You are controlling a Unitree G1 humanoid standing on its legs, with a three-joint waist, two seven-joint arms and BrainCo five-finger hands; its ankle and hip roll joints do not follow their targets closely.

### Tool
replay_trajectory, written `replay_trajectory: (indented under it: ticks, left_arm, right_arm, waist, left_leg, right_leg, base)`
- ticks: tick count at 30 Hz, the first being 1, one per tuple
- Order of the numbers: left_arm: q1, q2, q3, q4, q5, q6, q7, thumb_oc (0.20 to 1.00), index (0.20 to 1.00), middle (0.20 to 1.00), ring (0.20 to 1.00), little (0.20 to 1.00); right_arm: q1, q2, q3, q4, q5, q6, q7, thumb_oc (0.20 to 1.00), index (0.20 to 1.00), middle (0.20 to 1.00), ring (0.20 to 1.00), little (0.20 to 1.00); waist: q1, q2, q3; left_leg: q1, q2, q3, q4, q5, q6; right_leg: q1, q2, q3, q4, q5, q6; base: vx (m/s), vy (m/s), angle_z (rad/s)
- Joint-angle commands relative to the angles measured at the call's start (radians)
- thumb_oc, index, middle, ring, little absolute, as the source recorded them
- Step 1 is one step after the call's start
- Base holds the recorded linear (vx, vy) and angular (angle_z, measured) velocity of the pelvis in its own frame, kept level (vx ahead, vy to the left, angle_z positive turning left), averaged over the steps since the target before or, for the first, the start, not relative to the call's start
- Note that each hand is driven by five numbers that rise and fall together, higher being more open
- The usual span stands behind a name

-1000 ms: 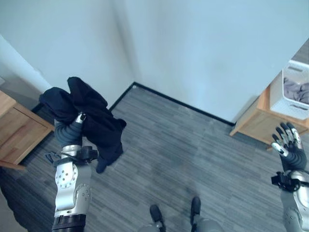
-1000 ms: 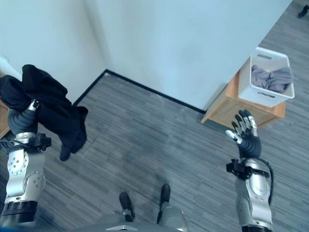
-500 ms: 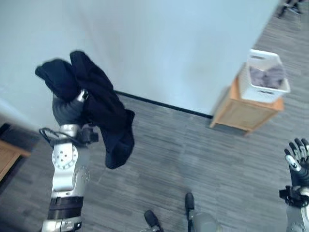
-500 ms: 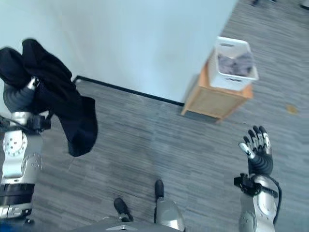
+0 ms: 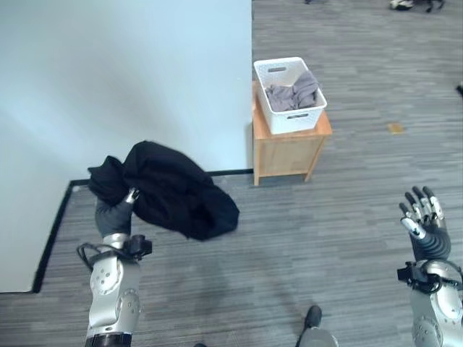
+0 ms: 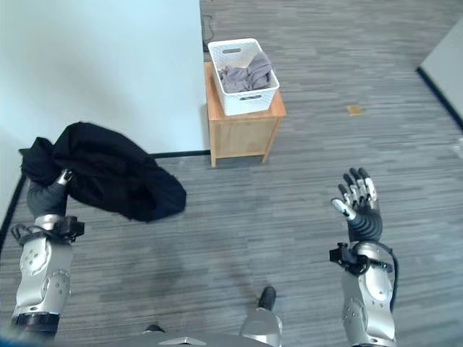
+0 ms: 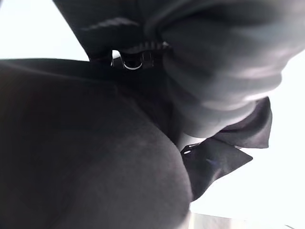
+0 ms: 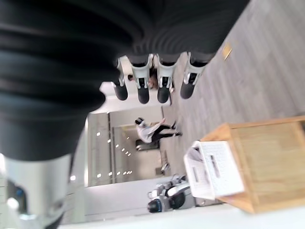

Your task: Pick up bed clothes into laundry basket.

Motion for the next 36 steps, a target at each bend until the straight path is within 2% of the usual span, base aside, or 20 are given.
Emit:
replay_trajectory:
  ticks: [1, 3, 4, 6, 7, 8, 9, 10, 11, 13, 15, 16, 17, 21, 24, 25, 29, 33, 34, 36]
  left_arm:
    - [-0.102, 0.062, 0.065, -0.108, -0.040, -0.082, -0.018, 0.200, 0.200, 0.200, 0.200, 0.200]
    - [-0.098, 0.027, 0.052, -0.107, -0.053, -0.085, -0.010, 0.200, 0.200, 0.200, 0.200, 0.200]
    - [-0.092, 0.008, 0.040, -0.104, -0.048, -0.083, 0.002, 0.200, 0.200, 0.200, 0.200, 0.200]
    - [-0.060, -0.030, 0.035, -0.101, -0.043, -0.072, 0.005, 0.200, 0.200, 0.200, 0.200, 0.200]
    - [-0.052, -0.033, 0.036, -0.098, -0.049, -0.070, -0.003, 0.200, 0.200, 0.200, 0.200, 0.200]
    - [-0.044, -0.029, 0.038, -0.098, -0.045, -0.063, -0.009, 0.200, 0.200, 0.200, 0.200, 0.200]
    - [-0.044, -0.029, 0.038, -0.098, -0.045, -0.063, -0.009, 0.200, 0.200, 0.200, 0.200, 0.200]
    - [-0.034, -0.021, 0.052, -0.107, -0.038, -0.064, -0.017, 0.200, 0.200, 0.200, 0.200, 0.200]
    - [-0.036, -0.023, 0.054, -0.104, -0.042, -0.065, -0.016, 0.200, 0.200, 0.200, 0.200, 0.200]
    - [-0.045, -0.024, 0.052, -0.097, -0.045, -0.069, -0.007, 0.200, 0.200, 0.200, 0.200, 0.200]
    - [-0.045, -0.024, 0.052, -0.097, -0.044, -0.069, -0.007, 0.200, 0.200, 0.200, 0.200, 0.200]
    - [-0.038, -0.029, 0.059, -0.094, -0.040, -0.070, -0.003, 0.200, 0.200, 0.200, 0.200, 0.200]
    - [-0.039, -0.030, 0.063, -0.089, -0.034, -0.074, 0.007, 0.200, 0.200, 0.200, 0.200, 0.200]
    - [-0.042, -0.019, 0.076, -0.076, -0.020, -0.077, 0.013, 0.200, 0.200, 0.200, 0.200, 0.200]
    - [-0.063, 0.007, 0.073, -0.069, 0.004, -0.080, 0.028, 0.200, 0.200, 0.200, 0.200, 0.200]
    - [-0.083, 0.017, 0.051, -0.079, 0.004, -0.075, 0.025, 0.200, 0.200, 0.200, 0.200, 0.200]
    - [-0.098, 0.021, 0.022, -0.079, -0.008, -0.073, 0.015, 0.200, 0.200, 0.200, 0.200, 0.200]
    - [-0.121, 0.022, -0.005, -0.060, -0.028, -0.072, 0.003, 0.200, 0.200, 0.200, 0.200, 0.200]
    - [-0.142, 0.021, -0.025, -0.040, -0.038, -0.069, -0.002, 0.200, 0.200, 0.200, 0.200, 0.200]
    - [-0.151, 0.022, -0.035, -0.031, -0.036, -0.066, -0.009, 0.200, 0.200, 0.200, 0.200, 0.200]
  right_arm:
    - [0.047, 0.018, -0.080, -0.081, 0.013, -0.065, 0.017, 1.000, 1.000, 1.000, 1.000, 1.000]
    - [0.050, 0.003, -0.086, -0.081, 0.029, -0.068, 0.009, 1.000, 1.000, 1.000, 1.000, 1.000]
    - [0.038, -0.008, -0.085, -0.079, 0.044, -0.071, 0.002, 1.000, 1.000, 1.000, 1.000, 1.000]
    - [0.020, -0.018, -0.065, -0.073, 0.073, -0.066, 0.021, 1.000, 1.000, 1.000, 1.000, 1.000]
    - [0.028, -0.023, -0.065, -0.071, 0.073, -0.061, 0.029, 1.000, 1.000, 1.000, 1.000, 1.000]
    - [0.035, -0.026, -0.060, -0.067, 0.071, -0.052, 0.033, 1.000, 1.000, 1.000, 1.000, 1.000]
    - [0.035, -0.026, -0.061, -0.068, 0.071, -0.052, 0.033, 1.000, 1.000, 1.000, 1.000, 1.000]
    - [0.023, -0.032, -0.045, -0.056, 0.070, -0.037, 0.046, 1.000, 1.000, 1.000, 1.000, 1.000]
    - [0.030, -0.028, -0.049, -0.061, 0.072, -0.032, 0.049, 1.000, 1.000, 1.000, 1.000, 1.000]
    - [0.046, -0.020, -0.058, -0.063, 0.067, -0.027, 0.053, 1.000, 1.000, 1.000, 1.000, 1.000]
    - [0.046, -0.019, -0.058, -0.063, 0.067, -0.027, 0.053, 1.000, 1.000, 1.000, 1.000, 1.000]
    - [0.036, -0.019, -0.053, -0.055, 0.056, -0.025, 0.051, 1.000, 1.000, 1.000, 1.000, 1.000]
    - [0.026, -0.025, -0.045, -0.047, 0.043, -0.028, 0.049, 1.000, 1.000, 1.000, 1.000, 1.000]
    - [-0.018, -0.029, -0.019, -0.055, 0.010, -0.026, 0.050, 1.000, 1.000, 1.000, 1.000, 1.000]
    - [-0.062, -0.013, 0.015, -0.066, 0.013, -0.027, 0.052, 1.000, 1.000, 1.000, 1.000, 1.000]
    - [-0.064, -0.021, 0.035, -0.082, -0.008, -0.015, 0.059, 1.000, 1.000, 1.000, 1.000, 1.000]
    - [-0.058, -0.025, 0.035, -0.097, -0.005, -0.009, 0.059, 1.000, 1.000, 1.000, 1.000, 1.000]
    - [-0.057, -0.029, 0.021, -0.106, 0.008, -0.012, 0.053, 1.000, 1.000, 1.000, 1.000, 1.000]
    - [-0.054, -0.032, 0.023, -0.100, 0.015, -0.015, 0.049, 1.000, 1.000, 1.000, 1.000, 1.000]
    - [-0.048, -0.032, 0.023, -0.098, 0.013, -0.015, 0.049, 1.000, 1.000, 1.000, 1.000, 1.000]
  waist:
    - [-0.048, -0.083, -0.051]
    - [-0.028, -0.073, -0.035]
    - [-0.011, -0.065, -0.018]
    - [0.020, -0.077, 0.006]
    - [0.018, -0.077, 0.010]
    - [0.028, -0.080, 0.017]
    - [0.027, -0.079, 0.017]
    - [0.045, -0.081, 0.025]
    - [0.047, -0.078, 0.029]
    - [0.051, -0.067, 0.028]
    - [0.051, -0.069, 0.027]
    - [0.065, -0.059, 0.028]
    - [0.077, -0.052, 0.029]
    - [0.081, -0.040, 0.015]
    - [0.086, -0.030, 0.010]
    - [0.070, -0.032, 0.024]
    - [0.040, -0.019, 0.051]
    - [0.006, -0.005, 0.072]
    - [-0.013, -0.012, 0.075]
    - [-0.026, -0.017, 0.077]
  left_leg:
    - [-0.050, 0.041, -0.086, 0.002, 0.036, -0.136]
    - [-0.074, 0.049, -0.197, 0.110, 0.036, -0.129]
    - [-0.110, 0.002, -0.341, 0.157, 0.010, -0.111]
    - [-0.183, -0.100, -0.533, 0.238, -0.005, -0.047]
    - [-0.218, -0.085, -0.541, 0.319, 0.008, -0.049]
    - [-0.244, -0.125, -0.572, 0.356, 0.009, -0.041]
    - [-0.248, -0.123, -0.575, 0.362, 0.006, -0.041]
    - [-0.317, -0.205, -0.585, 0.389, -0.005, -0.016]
    - [-0.325, -0.194, -0.556, 0.392, -0.002, -0.022]
    - [-0.351, -0.241, -0.508, 0.296, -0.027, -0.012]
    - [-0.348, -0.244, -0.506, 0.291, -0.025, -0.011]
    - [-0.367, -0.299, -0.524, 0.193, -0.037, -0.003]
    - [-0.374, -0.321, -0.548, 0.152, -0.025, -0.007]
    - [-0.300, -0.380, -0.555, 0.080, -0.080, 0.037]
    - [-0.239, -0.401, -0.508, 0.042, -0.131, 0.082]
    - [-0.162, -0.428, -0.481, 0.021, -0.176, 0.121]
    - [-0.101, -0.431, -0.470, -0.001, -0.201, 0.130]
    - [-0.065, -0.429, -0.481, -0.014, -0.235, 0.107]
    - [-0.043, -0.430, -0.485, -0.009, -0.268, 0.085]
    - [-0.022, -0.428, -0.486, -0.009, -0.285, 0.071]
  right_leg:
    - [0.009, 0.020, 0.138, 0.065, -0.085, -0.022]
    - [0.044, 0.063, 0.177, 0.065, -0.137, -0.055]
    - [0.059, 0.081, 0.205, 0.065, -0.152, -0.066]
    - [0.053, 0.104, 0.272, 0.070, -0.140, -0.084]
    - [0.061, 0.115, 0.280, 0.074, -0.149, -0.103]
    - [0.067, 0.120, 0.302, 0.076, -0.148, -0.115]
    - [0.066, 0.121, 0.301, 0.077, -0.149, -0.115]
    - [0.083, 0.136, 0.330, 0.069, -0.146, -0.121]
    - [0.100, 0.137, 0.328, 0.065, -0.154, -0.125]
    - [0.118, 0.128, 0.314, 0.062, -0.164, -0.118]
    - [0.118, 0.125, 0.314, 0.062, -0.165, -0.117]
    - [0.121, 0.124, 0.317, 0.056, -0.163, -0.107]
    - [0.125, 0.125, 0.318, 0.059, -0.167, -0.102]
    - [0.143, 0.107, 0.316, 0.085, -0.205, -0.081]
    - [0.077, 0.047, 0.283, 0.289, -0.221, -0.047]
    - [-0.020, -0.016, 0.259, 0.512, -0.134, -0.004]
    - [-0.139, -0.049, 0.254, 0.574, -0.078, -0.004]
    - [-0.227, -0.054, 0.273, 0.469, -0.101, -0.013]
    - [-0.249, -0.075, 0.276, 0.307, -0.055, 0.004]
    - [-0.252, -0.075, 0.282, 0.196, -0.012, 0.022]
  base:
    - [0.09, -0.399, 0.02]
    - [0.08, -0.274, -0.16]
    - [-0.03, -0.163, -0.75]
    - [-0.03, -0.189, -1.14]
    - [0.05, -0.188, -1.10]
    - [0.04, -0.120, -0.94]
    - [0.09, -0.149, -1.00]
    - [0.13, -0.129, -0.85]
    - [0.21, -0.117, -0.57]
    - [0.18, 0.038, -0.01]
    - [0.08, 0.054, 0.50]
    - [0.15, 0.100, 0.22]
    - [0.20, 0.129, 0.39]
    - [0.20, 0.111, -0.04]
    - [0.26, 0.211, -0.15]
    - [0.25, 0.230, -0.31]
    - [0.19, 0.098, -0.12]
    - [0.23, -0.070, -0.02]
    - [0.32, -0.216, 0.17]
    - [0.30, -0.190, 0.16]
